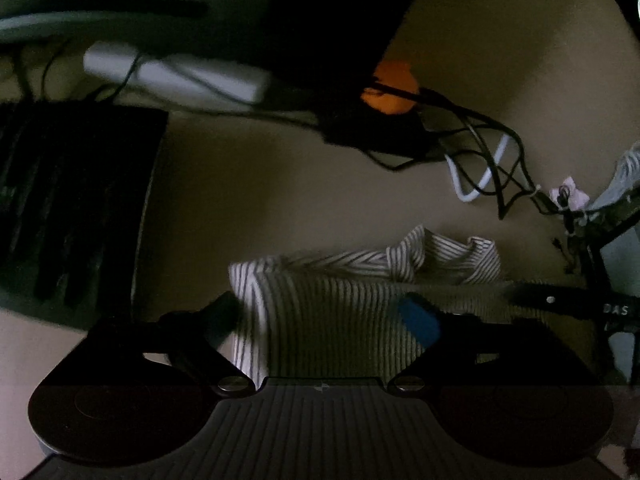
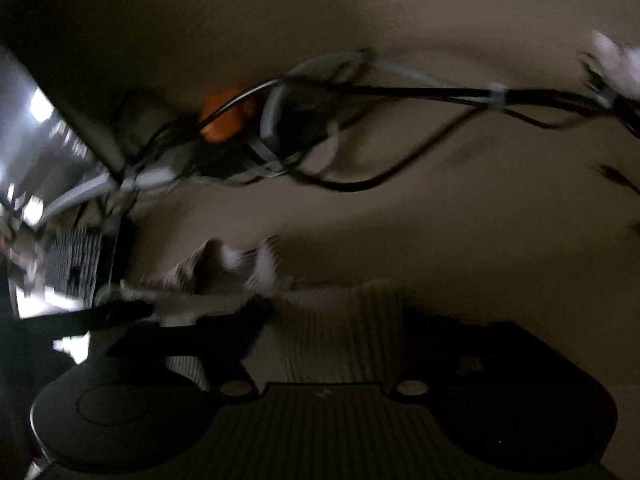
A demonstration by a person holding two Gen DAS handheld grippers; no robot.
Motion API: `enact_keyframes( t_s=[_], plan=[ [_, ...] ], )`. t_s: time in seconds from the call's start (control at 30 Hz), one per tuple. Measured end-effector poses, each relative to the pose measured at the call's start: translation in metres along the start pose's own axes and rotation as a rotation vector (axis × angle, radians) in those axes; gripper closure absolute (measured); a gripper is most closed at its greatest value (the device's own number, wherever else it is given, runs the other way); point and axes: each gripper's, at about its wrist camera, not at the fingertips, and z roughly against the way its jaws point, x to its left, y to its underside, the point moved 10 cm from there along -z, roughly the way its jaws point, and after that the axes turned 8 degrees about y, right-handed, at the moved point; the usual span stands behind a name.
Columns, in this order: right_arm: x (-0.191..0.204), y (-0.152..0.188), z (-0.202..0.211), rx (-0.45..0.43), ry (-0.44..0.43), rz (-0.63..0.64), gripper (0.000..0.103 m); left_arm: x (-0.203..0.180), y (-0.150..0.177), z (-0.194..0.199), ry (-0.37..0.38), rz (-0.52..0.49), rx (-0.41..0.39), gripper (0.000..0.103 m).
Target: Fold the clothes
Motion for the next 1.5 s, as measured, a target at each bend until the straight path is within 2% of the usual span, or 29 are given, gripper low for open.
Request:
enact_keyframes(
  t_s=[0.03, 0.07, 0.1, 0.2, 0.3, 0.37, 0.47, 0.57, 0.63, 0.73, 0.8, 0.9, 0.97, 1.03, 1.1, 1.13, 1.2, 1.3, 1.4, 1.5],
  plan=[
    [0.003, 0.001, 0.000, 0.004, 0.003, 0.018, 0.057, -0.002, 0.000, 0.000, -0.002, -0.017, -0.003, 0.032],
    [0.005, 0.001, 0.001, 0.005, 0.000, 0.022, 0.060, -0.004, 0.001, 0.000, -0.003, -0.033, -0.006, 0.047],
    [0.007, 0.001, 0.003, 0.006, -0.003, 0.025, 0.068, -0.007, 0.002, 0.003, 0.004, -0.045, -0.012, 0.060],
    [0.010, 0.002, 0.020, -0.006, -0.043, 0.008, 0.079, -0.018, 0.004, 0.017, 0.031, -0.097, -0.039, 0.071],
    [0.016, 0.007, 0.052, -0.042, -0.068, 0.032, 0.083, -0.041, 0.007, 0.048, 0.077, -0.190, -0.087, 0.072],
    [0.027, 0.018, 0.078, -0.076, -0.072, 0.098, 0.083, -0.058, 0.015, 0.076, 0.107, -0.279, -0.120, 0.072],
    [0.046, 0.050, 0.119, -0.131, -0.037, 0.251, 0.084, -0.068, 0.042, 0.109, 0.096, -0.390, -0.121, 0.072],
    [0.063, 0.098, 0.141, -0.136, -0.009, 0.372, 0.084, -0.065, 0.083, 0.126, 0.073, -0.466, -0.083, 0.072],
    [0.076, 0.137, 0.142, -0.110, 0.019, 0.451, 0.083, -0.062, 0.107, 0.133, 0.055, -0.493, -0.054, 0.072],
    [0.085, 0.196, 0.131, -0.056, 0.095, 0.568, 0.083, -0.053, 0.138, 0.139, 0.033, -0.513, -0.010, 0.066],
    [0.083, 0.219, 0.128, -0.062, 0.146, 0.625, 0.082, -0.046, 0.152, 0.143, 0.019, -0.513, 0.015, 0.057],
    [0.078, 0.239, 0.131, -0.056, 0.206, 0.679, 0.081, -0.035, 0.169, 0.152, 0.016, -0.500, 0.042, 0.054],
    [0.067, 0.242, 0.139, -0.038, 0.220, 0.646, 0.081, -0.029, 0.175, 0.162, 0.033, -0.475, 0.046, 0.046],
    [0.052, 0.243, 0.150, -0.027, 0.223, 0.589, 0.074, -0.023, 0.177, 0.177, 0.076, -0.443, 0.041, 0.038],
    [0.037, 0.237, 0.167, -0.028, 0.187, 0.467, 0.053, -0.020, 0.175, 0.195, 0.144, -0.378, 0.015, 0.025],
    [0.029, 0.232, 0.176, -0.032, 0.156, 0.391, 0.050, -0.017, 0.171, 0.204, 0.179, -0.335, -0.006, 0.023],
    [0.019, 0.218, 0.192, -0.064, 0.065, 0.210, 0.049, -0.013, 0.159, 0.220, 0.249, -0.237, -0.061, 0.015],
    [0.007, 0.198, 0.199, -0.102, -0.048, -0.036, 0.049, -0.010, 0.136, 0.222, 0.346, -0.059, -0.109, 0.010],
    [0.003, 0.182, 0.187, -0.149, -0.044, -0.120, 0.049, -0.009, 0.122, 0.198, 0.369, 0.059, -0.082, 0.010],
    [0.004, 0.177, 0.152, -0.105, -0.011, -0.144, 0.049, -0.008, 0.122, 0.166, 0.347, 0.128, -0.017, 0.010]
  ],
)
